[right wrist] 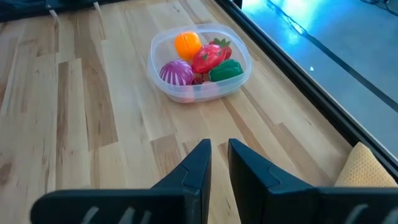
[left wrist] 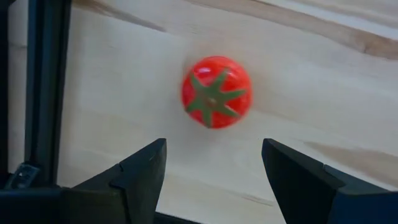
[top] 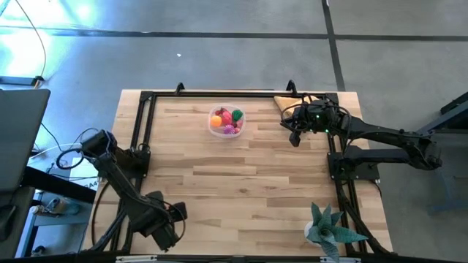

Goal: Pick and placing Produce into tupperware
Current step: Put the red tomato into the transparent bin

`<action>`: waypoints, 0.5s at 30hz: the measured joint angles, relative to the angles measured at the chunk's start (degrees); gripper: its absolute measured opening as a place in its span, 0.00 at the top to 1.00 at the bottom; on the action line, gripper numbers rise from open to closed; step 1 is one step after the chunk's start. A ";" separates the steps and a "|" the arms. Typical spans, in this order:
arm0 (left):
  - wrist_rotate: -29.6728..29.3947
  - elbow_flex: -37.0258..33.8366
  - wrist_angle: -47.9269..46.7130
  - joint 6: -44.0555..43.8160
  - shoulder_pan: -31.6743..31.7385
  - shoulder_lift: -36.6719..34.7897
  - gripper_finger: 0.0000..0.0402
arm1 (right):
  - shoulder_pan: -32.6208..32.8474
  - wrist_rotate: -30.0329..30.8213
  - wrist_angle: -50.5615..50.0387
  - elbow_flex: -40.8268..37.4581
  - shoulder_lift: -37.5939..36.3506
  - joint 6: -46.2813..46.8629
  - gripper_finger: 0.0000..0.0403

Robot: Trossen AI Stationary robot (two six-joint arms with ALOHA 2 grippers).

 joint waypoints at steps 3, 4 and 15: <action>0.42 -1.18 0.13 -0.97 0.15 0.13 0.36 | 0.00 0.00 0.08 0.00 0.00 0.02 0.89; 0.37 -1.38 0.31 -1.38 0.17 0.08 0.36 | -0.01 0.01 0.08 0.00 0.02 0.00 0.89; 0.33 -3.25 2.76 -1.35 0.21 0.09 0.32 | 0.00 0.02 0.09 0.00 0.02 0.00 0.89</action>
